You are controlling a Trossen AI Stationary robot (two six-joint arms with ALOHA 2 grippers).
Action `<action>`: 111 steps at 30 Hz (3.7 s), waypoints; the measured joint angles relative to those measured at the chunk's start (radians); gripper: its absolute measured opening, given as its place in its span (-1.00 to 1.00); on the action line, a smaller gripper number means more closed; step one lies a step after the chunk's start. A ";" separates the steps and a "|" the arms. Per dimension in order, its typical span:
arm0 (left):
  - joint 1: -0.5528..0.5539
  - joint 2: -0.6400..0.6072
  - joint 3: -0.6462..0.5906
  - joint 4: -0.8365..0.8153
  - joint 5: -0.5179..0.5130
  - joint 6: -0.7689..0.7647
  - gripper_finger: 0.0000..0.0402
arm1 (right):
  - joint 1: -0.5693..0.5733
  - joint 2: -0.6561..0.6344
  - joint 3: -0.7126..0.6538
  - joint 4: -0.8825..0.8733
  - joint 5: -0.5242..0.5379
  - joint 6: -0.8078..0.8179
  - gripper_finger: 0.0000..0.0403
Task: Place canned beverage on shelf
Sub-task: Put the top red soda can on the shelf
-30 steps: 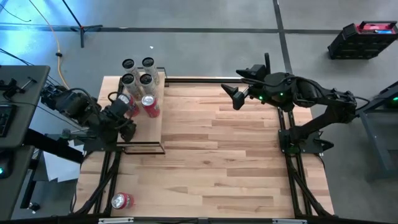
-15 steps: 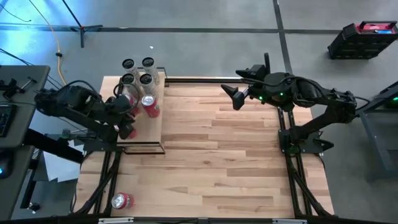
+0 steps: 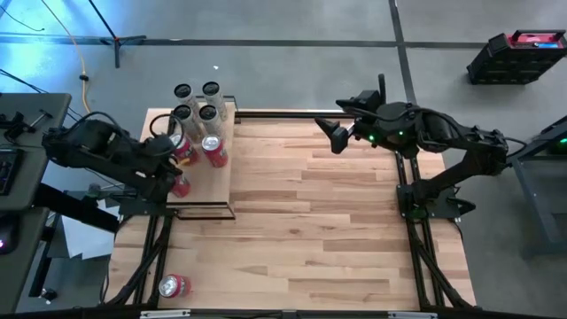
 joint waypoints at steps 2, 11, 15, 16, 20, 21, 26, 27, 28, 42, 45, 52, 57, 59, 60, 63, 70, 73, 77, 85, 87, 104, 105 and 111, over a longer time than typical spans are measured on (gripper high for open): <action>0.000 0.000 0.000 0.001 0.024 0.004 -1.00 | 0.000 0.000 0.000 0.001 0.004 0.000 0.95; 0.000 0.004 0.076 0.058 0.011 0.012 -1.00 | 0.000 0.000 0.000 0.001 0.021 -0.002 0.95; 0.000 0.006 0.115 0.013 0.047 -0.012 -1.00 | 0.000 0.000 0.000 0.000 0.021 -0.006 0.95; 0.000 -0.003 0.115 0.010 0.065 -0.009 -1.00 | 0.000 0.000 0.000 -0.001 0.021 -0.012 0.95; 0.000 -0.010 0.093 0.007 0.089 -0.015 -1.00 | 0.000 0.000 0.000 -0.019 0.021 -0.019 0.95; 0.000 -0.011 0.085 0.008 0.092 -0.015 -1.00 | 0.000 0.001 0.000 -0.023 0.021 -0.019 0.95; 0.000 -0.009 0.021 0.008 0.163 -0.013 -1.00 | 0.000 0.001 0.000 -0.032 0.020 0.009 0.95; 0.000 -0.008 0.017 0.008 0.168 -0.012 -1.00 | 0.000 0.001 0.000 -0.034 0.020 0.016 0.95; 0.000 -0.009 0.016 0.009 0.168 -0.006 -1.00 | 0.000 0.001 0.000 -0.034 0.019 0.018 0.95; 0.000 -0.054 0.017 0.021 0.092 -0.030 -1.00 | 0.000 0.001 0.000 -0.037 0.017 0.018 0.95; 0.000 -0.070 0.017 0.007 0.077 -0.014 -1.00 | 0.000 0.001 0.000 -0.037 0.017 0.018 0.95; 0.000 -0.144 0.022 0.009 0.114 0.043 -1.00 | 0.000 0.001 0.000 -0.037 0.017 0.019 0.95; 0.000 -0.172 0.020 0.009 0.086 0.049 -1.00 | 0.000 0.001 0.000 -0.038 0.017 0.019 0.95; 0.000 -0.172 0.000 0.008 0.094 0.039 -1.00 | 0.000 0.001 0.000 -0.037 0.017 0.019 0.95; 0.000 -0.166 -0.015 0.009 0.106 0.034 -1.00 | 0.000 0.001 0.000 -0.037 0.017 0.019 0.95; -0.001 -0.144 -0.060 0.020 0.119 0.039 -1.00 | 0.000 0.001 0.000 -0.037 0.018 0.019 0.95; -0.001 -0.128 -0.072 0.037 0.118 0.075 -1.00 | 0.000 0.001 0.000 -0.037 0.018 0.021 0.95; -0.001 -0.128 -0.072 0.037 0.116 0.075 -1.00 | 0.000 0.001 0.000 -0.037 0.018 0.044 0.95; -0.001 -0.128 -0.068 0.031 0.114 0.077 -1.00 | 0.000 0.001 0.000 -0.037 0.021 0.044 0.95; 0.000 -0.126 0.034 0.005 0.100 0.054 -1.00 | 0.000 0.001 0.000 -0.037 0.021 0.042 0.95; 0.000 -0.127 0.043 0.004 0.125 0.039 -1.00 | 0.000 0.001 0.000 -0.037 0.021 0.042 0.95; 0.000 -0.121 0.039 0.007 0.205 0.021 -1.00 | 0.000 0.001 0.000 -0.100 -0.023 0.115 0.95; 0.000 -0.122 0.039 0.008 0.236 0.018 -1.00 | 0.000 0.001 0.000 -0.099 -0.025 0.135 0.95; 0.000 -0.122 0.039 0.008 0.418 -0.066 -1.00 | 0.000 0.002 -0.011 -0.090 -0.028 0.201 0.95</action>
